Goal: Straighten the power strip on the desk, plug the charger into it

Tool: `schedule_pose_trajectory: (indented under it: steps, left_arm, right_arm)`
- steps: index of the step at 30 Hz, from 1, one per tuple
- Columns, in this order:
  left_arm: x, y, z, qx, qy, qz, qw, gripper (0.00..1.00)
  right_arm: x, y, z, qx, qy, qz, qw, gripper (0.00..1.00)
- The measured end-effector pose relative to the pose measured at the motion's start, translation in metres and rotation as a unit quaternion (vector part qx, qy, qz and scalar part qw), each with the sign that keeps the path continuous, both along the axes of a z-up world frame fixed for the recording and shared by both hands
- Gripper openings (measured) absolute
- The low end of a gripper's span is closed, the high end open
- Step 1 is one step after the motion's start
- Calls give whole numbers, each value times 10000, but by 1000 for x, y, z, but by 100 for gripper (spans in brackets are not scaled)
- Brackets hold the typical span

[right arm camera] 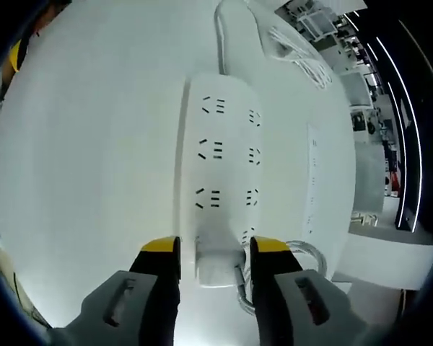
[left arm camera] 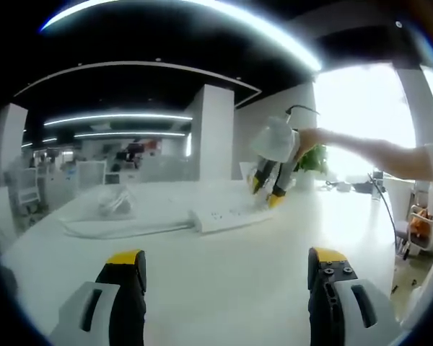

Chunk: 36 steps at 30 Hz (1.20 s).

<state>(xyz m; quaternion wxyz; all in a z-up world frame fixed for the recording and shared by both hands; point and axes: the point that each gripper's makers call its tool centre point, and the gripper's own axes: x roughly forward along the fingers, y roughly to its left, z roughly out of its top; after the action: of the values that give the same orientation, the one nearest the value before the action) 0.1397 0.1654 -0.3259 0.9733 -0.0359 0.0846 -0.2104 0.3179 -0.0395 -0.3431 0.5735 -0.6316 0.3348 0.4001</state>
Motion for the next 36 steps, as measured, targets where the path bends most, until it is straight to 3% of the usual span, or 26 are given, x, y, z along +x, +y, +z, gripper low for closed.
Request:
schedule_pose_trajectory:
  steps: [10, 20, 28, 36]
  left_arm:
    - [-5, 7, 2, -9, -38, 81, 10000, 96]
    - [-8, 9, 5, -17, -77, 121, 9999, 96]
    - [-11, 10, 8, -9, -108, 123, 9999, 96]
    - [-11, 9, 7, -4, -98, 129, 9999, 96]
  right_arm:
    - [0, 6, 4, 120, -125, 114, 9998, 52]
    - [-1, 19, 21, 459, -349, 328, 9978, 65]
    - [-1, 35, 39, 979, -613, 548, 9918, 83]
    - [-9, 50, 64, 2010, -734, 572, 9752, 92]
